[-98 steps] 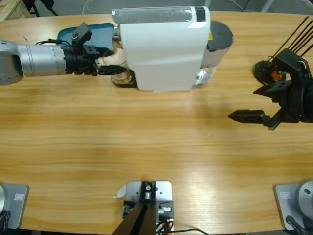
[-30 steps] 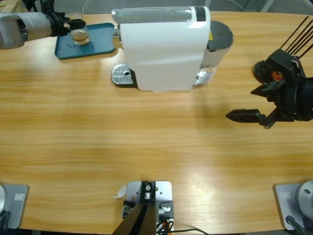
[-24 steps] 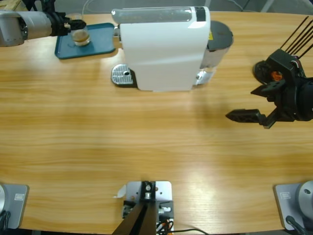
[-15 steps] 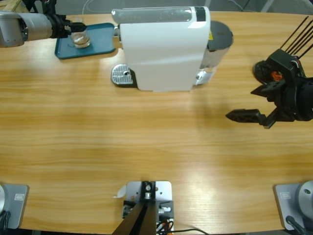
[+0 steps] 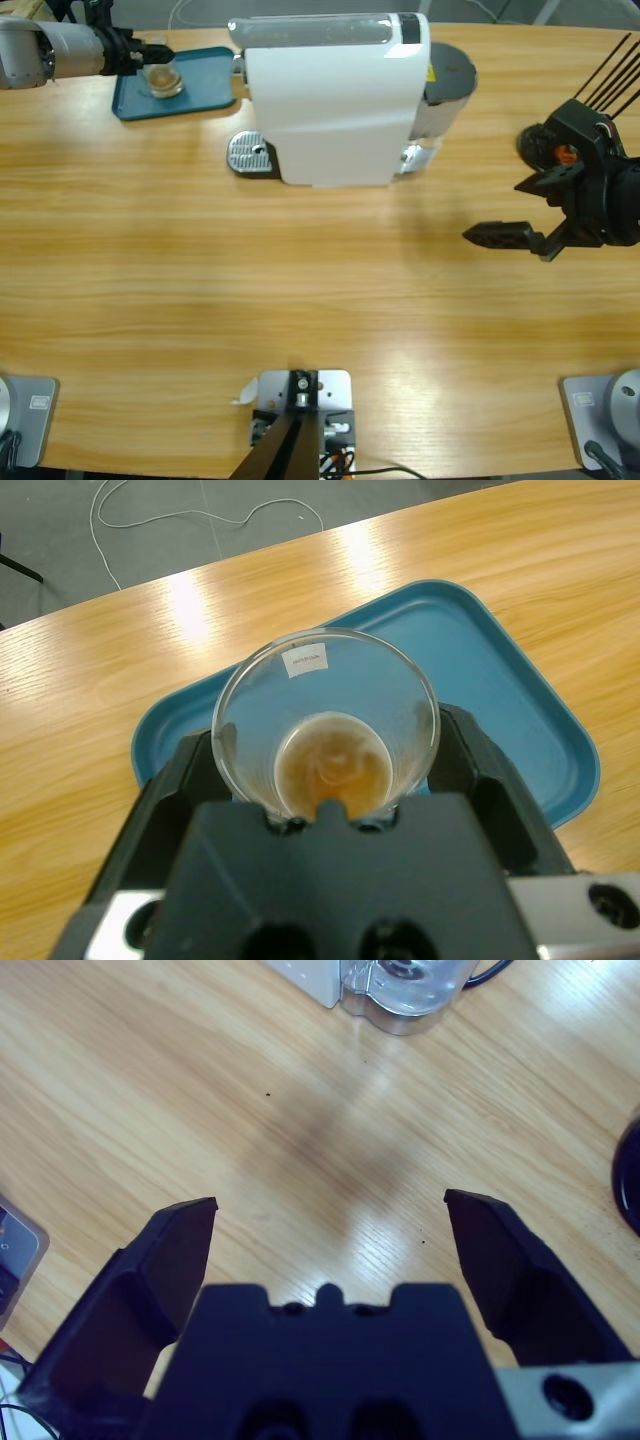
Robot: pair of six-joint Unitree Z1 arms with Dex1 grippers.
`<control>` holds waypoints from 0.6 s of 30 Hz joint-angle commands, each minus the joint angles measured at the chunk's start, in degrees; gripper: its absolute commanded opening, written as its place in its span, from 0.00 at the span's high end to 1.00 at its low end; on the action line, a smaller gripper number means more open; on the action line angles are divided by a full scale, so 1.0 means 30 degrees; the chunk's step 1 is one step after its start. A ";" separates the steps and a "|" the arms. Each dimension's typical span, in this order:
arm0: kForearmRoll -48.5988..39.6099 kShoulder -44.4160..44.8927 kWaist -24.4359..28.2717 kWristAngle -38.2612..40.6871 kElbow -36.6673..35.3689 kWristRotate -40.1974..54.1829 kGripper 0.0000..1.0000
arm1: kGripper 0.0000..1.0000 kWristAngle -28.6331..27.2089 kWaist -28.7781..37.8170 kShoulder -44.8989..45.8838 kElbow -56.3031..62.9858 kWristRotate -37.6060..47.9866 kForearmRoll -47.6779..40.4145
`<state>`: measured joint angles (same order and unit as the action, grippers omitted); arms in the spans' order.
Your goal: Pour coffee
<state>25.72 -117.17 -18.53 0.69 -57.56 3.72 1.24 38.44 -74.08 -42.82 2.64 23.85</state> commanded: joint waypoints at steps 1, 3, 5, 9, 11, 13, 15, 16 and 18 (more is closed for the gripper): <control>-0.0429 -0.0934 0.0170 -0.0172 -0.0056 -0.0303 0.16 | 0.00 -0.0384 0.0135 -0.0677 0.0152 0.0175 0.0171; -0.0429 -0.0934 0.0123 -0.0178 -0.0032 -0.0303 0.04 | 0.00 -0.0384 0.0135 -0.0677 0.0170 0.0175 0.0165; -0.0400 -0.0905 0.0105 -0.0101 0.0015 -0.0286 0.03 | 0.00 -0.0384 0.0135 -0.0677 0.0182 0.0175 0.0165; -0.0400 -0.0905 0.0140 -0.0084 0.0021 -0.0286 0.03 | 0.00 -0.0372 0.0135 -0.0706 0.0176 0.0175 0.0165; -0.0336 -0.0840 0.0140 -0.0072 0.0150 -0.0298 0.03 | 0.00 -0.0361 0.0135 -0.0706 0.0170 0.0175 0.0165; -0.0148 -0.0489 0.0146 -0.0066 0.0571 -0.0298 0.03 | 0.00 -0.0355 0.0135 -0.0706 0.0176 0.0175 0.0165; -0.0054 0.0302 0.0187 -0.0084 0.1087 -0.0245 0.03 | 0.00 -0.0355 0.0135 -0.0724 0.0164 0.0175 0.0165; 0.0004 0.0941 0.0205 -0.0084 0.1351 -0.0239 0.03 | 0.00 -0.0355 0.0135 -0.0771 0.0152 0.0175 0.0165; 0.0010 0.2371 0.0246 -0.0084 0.1737 -0.0040 0.03 | 0.00 -0.0349 0.0135 -0.0783 0.0123 0.0175 0.0165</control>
<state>25.38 -116.99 -18.52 0.69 -56.97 3.72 1.13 38.44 -74.11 -42.82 2.64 23.85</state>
